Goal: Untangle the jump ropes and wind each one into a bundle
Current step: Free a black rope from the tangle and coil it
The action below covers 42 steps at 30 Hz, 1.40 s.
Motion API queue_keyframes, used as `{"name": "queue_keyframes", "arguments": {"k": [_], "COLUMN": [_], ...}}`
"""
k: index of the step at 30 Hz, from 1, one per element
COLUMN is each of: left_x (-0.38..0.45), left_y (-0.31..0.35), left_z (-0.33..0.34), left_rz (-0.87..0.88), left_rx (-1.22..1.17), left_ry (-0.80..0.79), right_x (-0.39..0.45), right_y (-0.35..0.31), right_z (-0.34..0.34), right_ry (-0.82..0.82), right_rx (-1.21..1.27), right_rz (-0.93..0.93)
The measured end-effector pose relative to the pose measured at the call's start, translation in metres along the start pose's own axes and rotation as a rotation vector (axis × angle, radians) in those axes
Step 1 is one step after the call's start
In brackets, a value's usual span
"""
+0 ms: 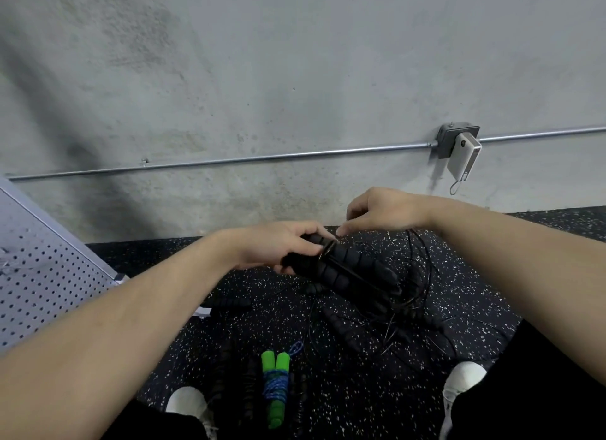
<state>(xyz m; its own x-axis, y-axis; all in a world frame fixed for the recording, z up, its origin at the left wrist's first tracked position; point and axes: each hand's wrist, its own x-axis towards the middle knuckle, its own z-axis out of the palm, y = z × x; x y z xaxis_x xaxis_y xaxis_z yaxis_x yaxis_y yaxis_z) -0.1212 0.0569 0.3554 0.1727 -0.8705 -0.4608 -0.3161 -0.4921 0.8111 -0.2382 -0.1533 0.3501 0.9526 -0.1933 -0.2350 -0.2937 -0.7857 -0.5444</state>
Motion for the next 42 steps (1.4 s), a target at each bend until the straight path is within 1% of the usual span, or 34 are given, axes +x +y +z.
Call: {"name": "queue_keyframes", "arguments": {"k": [2,4,7,9,12,14,17,21,24,27,29,31,33,36,38,40,42], "left_x": [0.002,0.004,0.009,0.012,0.017,0.022,0.023,0.022,0.018,0.014,0.013,0.01,0.007,0.002,-0.002,-0.006,-0.01], "left_y": [-0.003,-0.005,-0.003,-0.002,-0.001,-0.004,-0.005,-0.002,-0.002,0.005,0.009,0.006,0.004,0.006,0.01,0.013,0.015], "left_z": [0.001,0.003,0.005,0.007,0.009,0.011,0.011,-0.004,-0.012,-0.011,-0.013,-0.02,-0.024,-0.022,-0.018,-0.016,-0.014], "left_rz": [-0.013,-0.012,-0.009,-0.026,-0.093,-0.137,-0.174,-0.095,-0.026,-0.011,0.005,0.033,0.052,0.075,0.094,0.098,0.09], "left_rx": [0.115,0.156,0.174,0.172,0.241,0.126,-0.189,-0.453,-0.711,-0.917,-1.09,-1.238,-1.304,-1.312,-1.281,-1.232,-1.151], "left_ry": [0.017,0.062,0.155,0.171,0.204,0.251,0.335,0.548,0.679,0.743,0.737,0.719,0.687,0.57,0.502,0.482,0.482], "right_x": [0.0,0.002,0.005,0.008,0.01,0.01,0.008,0.003,-0.002,-0.003,-0.005,-0.007,-0.008,-0.008,-0.008,-0.009,-0.01], "right_y": [-0.003,-0.007,-0.016,-0.022,-0.035,-0.043,-0.052,-0.055,-0.056,-0.055,-0.05,-0.045,-0.04,-0.029,-0.022,-0.016,-0.013], "right_z": [0.001,0.003,0.002,0.004,0.011,0.018,0.024,0.021,0.023,0.024,0.022,0.02,0.018,0.012,0.01,0.008,0.007], "right_ry": [-0.036,-0.035,0.033,0.073,0.123,0.145,0.176,0.226,0.121,0.043,-0.02,-0.054,-0.033,-0.009,-0.059,-0.105,-0.075], "right_rx": [0.055,0.11,0.117,0.097,0.088,0.052,0.024,0.181,0.311,0.451,0.553,0.527,0.465,0.448,0.493,0.541,0.453], "right_rz": [-0.005,-0.011,-0.009,-0.011,-0.046,-0.067,-0.066,0.013,-0.01,-0.006,-0.009,-0.032,-0.05,-0.077,-0.093,-0.119,-0.112]}}
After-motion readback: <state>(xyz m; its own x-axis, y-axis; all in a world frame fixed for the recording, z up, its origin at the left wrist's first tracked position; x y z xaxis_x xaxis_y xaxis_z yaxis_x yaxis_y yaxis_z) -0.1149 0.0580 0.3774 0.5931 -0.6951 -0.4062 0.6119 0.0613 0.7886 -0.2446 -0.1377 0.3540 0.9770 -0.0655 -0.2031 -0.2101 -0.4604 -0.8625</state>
